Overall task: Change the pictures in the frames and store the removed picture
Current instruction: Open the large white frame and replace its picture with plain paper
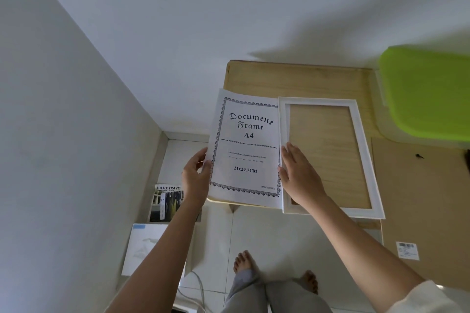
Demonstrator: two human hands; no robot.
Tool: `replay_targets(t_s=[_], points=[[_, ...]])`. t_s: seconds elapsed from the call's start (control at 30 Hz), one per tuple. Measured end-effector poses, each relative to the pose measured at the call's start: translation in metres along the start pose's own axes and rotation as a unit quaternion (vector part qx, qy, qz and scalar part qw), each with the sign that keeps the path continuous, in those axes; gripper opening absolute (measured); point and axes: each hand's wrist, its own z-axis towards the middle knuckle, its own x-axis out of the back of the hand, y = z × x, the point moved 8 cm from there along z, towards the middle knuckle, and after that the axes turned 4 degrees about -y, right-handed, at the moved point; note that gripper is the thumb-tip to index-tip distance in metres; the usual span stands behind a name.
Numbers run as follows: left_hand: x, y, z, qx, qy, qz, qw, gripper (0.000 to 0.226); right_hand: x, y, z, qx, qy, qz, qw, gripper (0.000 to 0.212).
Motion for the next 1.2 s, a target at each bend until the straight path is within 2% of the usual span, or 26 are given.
replay_targets(t_s=[0.6, 0.77, 0.9, 1.07, 1.2], points=[[0.032, 0.007, -0.028, 0.000, 0.023, -0.004, 1.000, 0.031, 0.000, -0.004, 0.001, -0.003, -0.015, 0.011, 1.000, 0.053], [0.064, -0.006, -0.029, 0.019, 0.078, 0.009, 0.997, 0.030, -0.001, -0.005, 0.004, -0.007, -0.017, 0.014, 1.000, 0.053], [0.070, 0.001, -0.033, 0.011, 0.061, -0.005, 0.998, 0.030, -0.001, -0.006, 0.005, -0.015, -0.029, 0.014, 0.999, 0.053], [0.041, 0.044, -0.045, -0.039, 0.030, -0.080, 0.996, 0.028, 0.033, -0.031, 0.007, 0.005, 0.018, 0.110, 0.994, 0.052], [0.010, 0.072, -0.055, -0.069, -0.013, -0.110, 0.991, 0.027, 0.075, -0.070, 0.021, 0.051, 0.022, 0.229, 0.972, 0.052]])
